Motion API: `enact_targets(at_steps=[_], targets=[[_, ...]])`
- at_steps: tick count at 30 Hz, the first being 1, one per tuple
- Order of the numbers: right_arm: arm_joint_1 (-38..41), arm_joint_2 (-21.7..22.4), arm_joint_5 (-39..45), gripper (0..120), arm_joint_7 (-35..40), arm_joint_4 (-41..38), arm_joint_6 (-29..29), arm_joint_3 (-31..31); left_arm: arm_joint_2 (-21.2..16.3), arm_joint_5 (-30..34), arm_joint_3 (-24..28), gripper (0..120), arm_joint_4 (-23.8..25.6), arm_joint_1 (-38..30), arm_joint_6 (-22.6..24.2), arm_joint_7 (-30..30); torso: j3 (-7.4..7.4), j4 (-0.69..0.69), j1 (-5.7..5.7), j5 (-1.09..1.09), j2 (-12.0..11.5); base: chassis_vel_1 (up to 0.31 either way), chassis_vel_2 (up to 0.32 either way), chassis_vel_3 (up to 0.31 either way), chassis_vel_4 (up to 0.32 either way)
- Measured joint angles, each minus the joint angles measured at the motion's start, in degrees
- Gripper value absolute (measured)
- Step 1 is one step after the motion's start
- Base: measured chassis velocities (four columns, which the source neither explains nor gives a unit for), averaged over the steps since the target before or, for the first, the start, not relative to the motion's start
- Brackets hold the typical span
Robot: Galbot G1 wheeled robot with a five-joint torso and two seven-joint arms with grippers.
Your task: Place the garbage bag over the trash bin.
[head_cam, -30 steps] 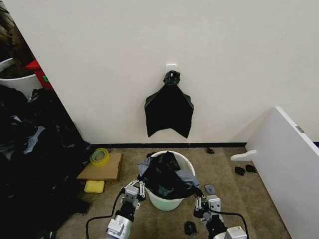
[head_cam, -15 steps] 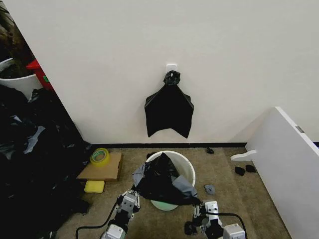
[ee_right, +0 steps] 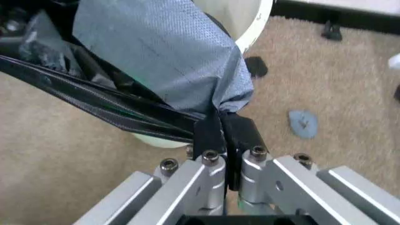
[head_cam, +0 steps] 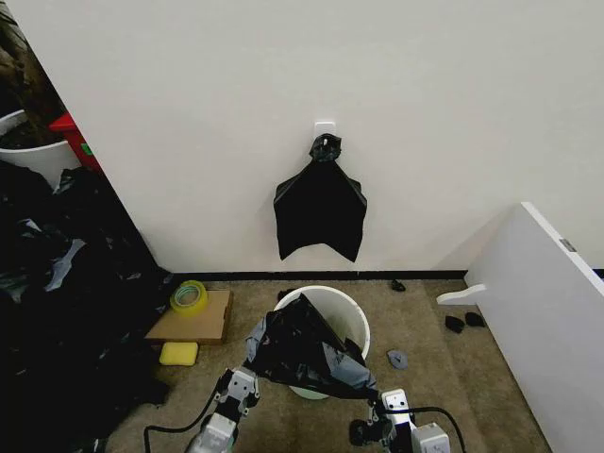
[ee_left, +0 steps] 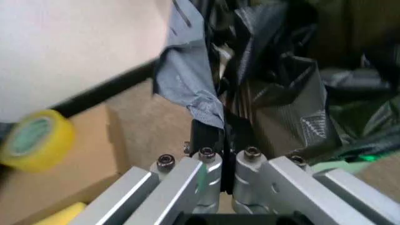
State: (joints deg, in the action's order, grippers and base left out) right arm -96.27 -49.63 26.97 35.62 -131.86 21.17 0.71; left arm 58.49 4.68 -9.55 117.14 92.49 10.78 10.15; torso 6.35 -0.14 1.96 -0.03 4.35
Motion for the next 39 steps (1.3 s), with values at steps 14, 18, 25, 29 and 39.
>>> enact_targets(at_steps=[14,18,25,29,39], targets=[[4.3,1.8,-11.7,0,-11.4,13.7,-13.4,-1.6,-2.1,4.1,0.7,0,-3.5,-9.1,2.7,-8.6,0.0,-0.01,0.01,0.0,0.0,0.0,0.0,0.0,0.0],[4.5,1.8,-12.1,0,-14.7,16.5,-17.9,-2.5,-2.4,3.6,0.7,0,-4.1,-9.9,2.9,-10.7,0.0,0.0,0.01,0.0,0.0,0.0,0.0,0.0,0.0],[1.0,2.7,-12.6,0,-18.4,15.3,-21.6,-3.6,-4.5,3.1,-1.7,0,-1.8,-8.7,3.0,-14.1,0.0,0.0,0.01,0.0,0.0,0.0,0.0,0.0,0.0],[-2.1,3.9,-12.7,0,-18.3,12.9,-20.3,-4.8,-6.2,2.8,-2.7,0,0.3,-7.6,2.8,-15.2,0.0,0.0,0.01,-0.02,0.0,0.0,0.0,0.0,0.0],[-6.2,5.4,-12.1,0,-17.1,10.5,-16.0,-7.7,-8.1,-3.8,-7.9,0,0.5,-5.5,1.6,-23.7,0.0,0.0,0.0,0.0,0.0,0.0,0.0,0.0,0.0]])
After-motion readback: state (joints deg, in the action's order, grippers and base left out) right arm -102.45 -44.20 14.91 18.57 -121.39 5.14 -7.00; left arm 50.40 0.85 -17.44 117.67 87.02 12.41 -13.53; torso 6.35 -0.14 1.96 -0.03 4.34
